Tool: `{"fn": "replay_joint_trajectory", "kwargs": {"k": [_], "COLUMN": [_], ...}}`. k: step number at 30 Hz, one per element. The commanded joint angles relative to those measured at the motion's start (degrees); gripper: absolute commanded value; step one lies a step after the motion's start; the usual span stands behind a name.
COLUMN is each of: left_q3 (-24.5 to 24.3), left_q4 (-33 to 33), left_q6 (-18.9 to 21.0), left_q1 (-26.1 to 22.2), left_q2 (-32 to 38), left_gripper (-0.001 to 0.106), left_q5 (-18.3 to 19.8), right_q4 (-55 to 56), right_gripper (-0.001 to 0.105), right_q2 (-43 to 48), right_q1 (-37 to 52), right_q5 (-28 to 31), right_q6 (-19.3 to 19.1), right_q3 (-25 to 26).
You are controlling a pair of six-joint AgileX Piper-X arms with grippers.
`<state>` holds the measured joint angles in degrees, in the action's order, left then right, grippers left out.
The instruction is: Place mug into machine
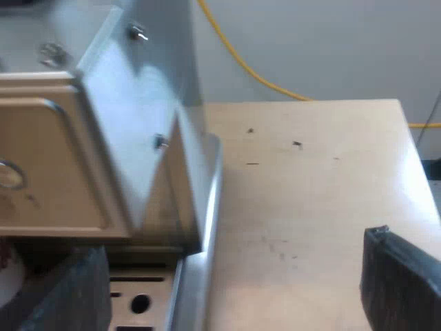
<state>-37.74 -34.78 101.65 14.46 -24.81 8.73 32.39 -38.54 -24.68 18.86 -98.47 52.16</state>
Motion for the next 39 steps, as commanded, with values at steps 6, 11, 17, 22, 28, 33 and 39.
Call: {"fn": "replay_joint_trajectory", "kwargs": {"k": [6, 11, 17, 22, 28, 33, 39], "left_q3": [-0.5, -0.5, -0.5, -0.5, -0.5, -0.6, -0.7], "left_q4": [-3.0, -3.8, -7.0, -9.5, -12.1, -12.7, -17.3], "left_q6": [-0.1, -0.1, -0.1, -0.1, -0.1, 0.1, 0.1], "left_q1": [-9.7, -10.0, -10.0, -10.0, -10.0, -10.0, -10.0], "left_q2": [2.0, 6.7, 14.2, 19.6, 24.5, 27.2, 27.8], "left_gripper": [0.079, 0.079, 0.079, 0.079, 0.079, 0.079, 0.079], "left_q5": [4.9, 5.7, 5.7, 5.7, 6.6, 6.6, 6.6], "right_q4": [0.0, 0.5, 4.7, 9.1, 11.0, 14.6, 22.0], "right_gripper": [0.077, 0.077, 0.077, 0.077, 0.077, 0.077, 0.077], "right_q2": [10.5, 14.8, 18.6, 23.5, 30.3, 35.4, 40.8], "right_q1": [5.1, 10.6, 14.6, 14.6, 14.5, 14.5, 14.5], "right_q5": [-1.5, -2.1, -6.2, -6.2, -10.1, -10.0, -9.6], "right_q6": [-0.3, -0.3, -0.6, -0.6, -3.3, -4.9, -5.5], "right_q3": [-5.8, -8.6, -8.7, -8.7, -8.7, -8.7, -8.7]}}
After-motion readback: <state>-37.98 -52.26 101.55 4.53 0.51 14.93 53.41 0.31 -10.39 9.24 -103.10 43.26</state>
